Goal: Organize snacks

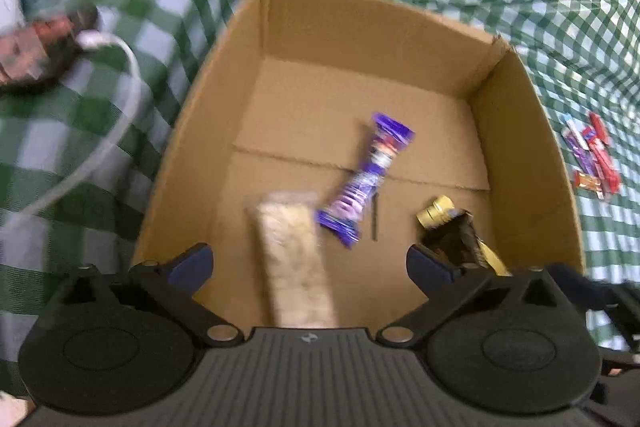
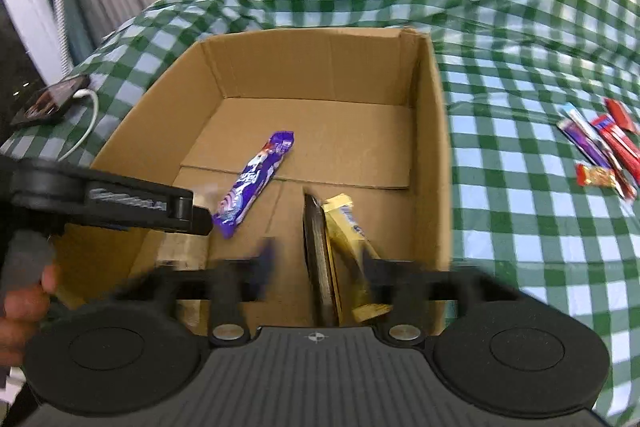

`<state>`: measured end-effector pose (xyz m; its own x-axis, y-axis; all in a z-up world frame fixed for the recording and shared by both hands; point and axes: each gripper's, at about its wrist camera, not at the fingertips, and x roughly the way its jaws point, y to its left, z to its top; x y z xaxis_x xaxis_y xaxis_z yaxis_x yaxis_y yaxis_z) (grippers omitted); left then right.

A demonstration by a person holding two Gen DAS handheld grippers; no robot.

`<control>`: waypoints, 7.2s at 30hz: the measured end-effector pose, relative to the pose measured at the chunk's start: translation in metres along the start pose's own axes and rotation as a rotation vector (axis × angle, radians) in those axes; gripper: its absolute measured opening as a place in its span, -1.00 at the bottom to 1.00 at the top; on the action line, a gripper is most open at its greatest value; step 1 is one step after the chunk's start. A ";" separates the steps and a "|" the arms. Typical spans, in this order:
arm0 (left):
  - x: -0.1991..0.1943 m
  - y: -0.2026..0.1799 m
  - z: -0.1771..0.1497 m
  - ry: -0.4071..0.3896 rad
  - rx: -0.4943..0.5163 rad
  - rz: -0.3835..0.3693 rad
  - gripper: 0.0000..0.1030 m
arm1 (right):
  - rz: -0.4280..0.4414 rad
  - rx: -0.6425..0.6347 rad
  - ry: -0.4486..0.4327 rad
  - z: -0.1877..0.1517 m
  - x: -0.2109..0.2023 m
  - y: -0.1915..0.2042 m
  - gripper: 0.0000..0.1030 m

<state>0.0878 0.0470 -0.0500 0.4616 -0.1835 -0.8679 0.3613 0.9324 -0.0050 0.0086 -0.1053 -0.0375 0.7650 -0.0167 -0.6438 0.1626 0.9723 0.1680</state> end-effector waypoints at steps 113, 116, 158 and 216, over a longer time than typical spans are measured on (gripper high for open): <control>-0.187 0.009 -0.167 -0.198 0.080 0.115 0.99 | -0.048 -0.078 -0.274 -0.128 -0.213 0.062 0.99; -0.185 0.007 -0.166 -0.192 0.092 0.119 0.99 | -0.043 -0.065 -0.266 -0.127 -0.211 0.058 0.99; -0.109 -0.207 -0.030 -0.081 0.298 -0.018 1.00 | -0.406 0.376 -0.350 -0.099 -0.187 -0.228 0.99; 0.130 -0.367 0.124 0.116 0.119 -0.272 -0.85 | -0.372 0.113 -0.233 0.024 0.064 -0.414 -0.48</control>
<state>0.1158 -0.3577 -0.0992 0.2420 -0.3784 -0.8934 0.5546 0.8095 -0.1926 0.0049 -0.5144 -0.1300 0.7593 -0.4251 -0.4927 0.5102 0.8589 0.0452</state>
